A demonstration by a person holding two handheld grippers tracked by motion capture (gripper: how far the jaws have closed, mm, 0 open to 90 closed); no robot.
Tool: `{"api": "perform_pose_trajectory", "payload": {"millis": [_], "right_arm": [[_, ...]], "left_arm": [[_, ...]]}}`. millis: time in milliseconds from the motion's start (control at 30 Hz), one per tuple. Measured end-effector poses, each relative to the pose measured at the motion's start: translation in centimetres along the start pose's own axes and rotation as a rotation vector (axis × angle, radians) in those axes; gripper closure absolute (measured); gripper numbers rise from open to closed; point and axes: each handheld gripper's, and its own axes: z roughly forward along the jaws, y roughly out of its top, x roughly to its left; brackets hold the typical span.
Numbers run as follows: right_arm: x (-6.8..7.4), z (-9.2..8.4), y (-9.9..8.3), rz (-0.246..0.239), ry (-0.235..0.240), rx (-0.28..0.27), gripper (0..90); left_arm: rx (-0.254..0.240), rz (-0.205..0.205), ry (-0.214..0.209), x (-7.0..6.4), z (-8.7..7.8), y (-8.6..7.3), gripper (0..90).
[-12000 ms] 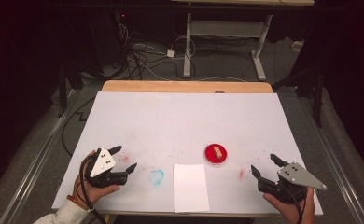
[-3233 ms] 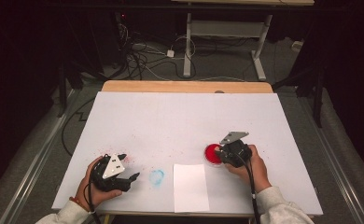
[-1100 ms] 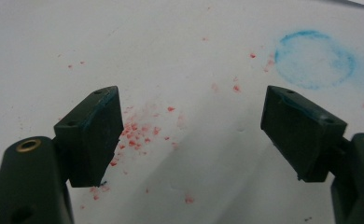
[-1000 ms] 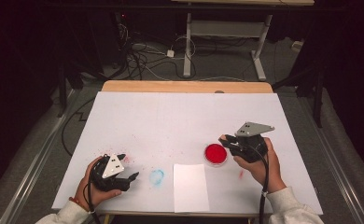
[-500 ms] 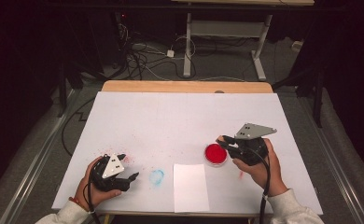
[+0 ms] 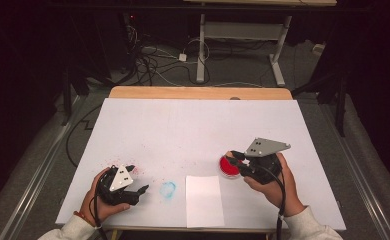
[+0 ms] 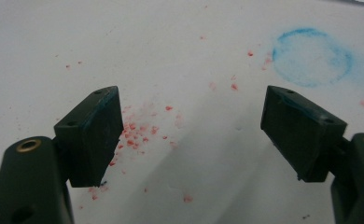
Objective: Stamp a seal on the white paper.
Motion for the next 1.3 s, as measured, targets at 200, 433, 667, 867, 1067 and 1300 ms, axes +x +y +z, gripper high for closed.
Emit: {"api": "perform_pose_trajectory", "payload": {"millis": [200, 433, 667, 867, 1067, 1300], "right_arm": [[1.0, 0.1, 0.0, -0.020, 0.018, 0.002, 76.0], [2.4, 0.8, -0.3, -0.040, 0.050, 0.019, 76.1], [4.0, 2.3, -1.3, -0.060, 0.085, 0.054, 76.0], [5.6, 4.1, -2.2, -0.088, 0.128, 0.111, 76.1], [6.3, 5.5, -2.9, -0.102, 0.144, 0.146, 76.0], [7.0, 6.6, -3.7, -0.125, 0.153, 0.179, 76.1]], "left_arm": [[0.001, 0.000, 0.001, 0.0, 0.0, 0.0, 20.1], [0.007, 0.004, 0.001, -0.1, 0.0, 0.0, 20.2], [0.005, 0.005, 0.002, 0.0, 0.0, 0.0, 20.2], [0.004, 0.006, 0.001, 0.0, -0.1, 0.0, 20.2], [0.006, 0.006, -0.001, 0.0, 0.0, 0.0, 20.2], [0.011, -0.002, -0.007, -0.1, 0.0, 0.0, 20.2]]}}
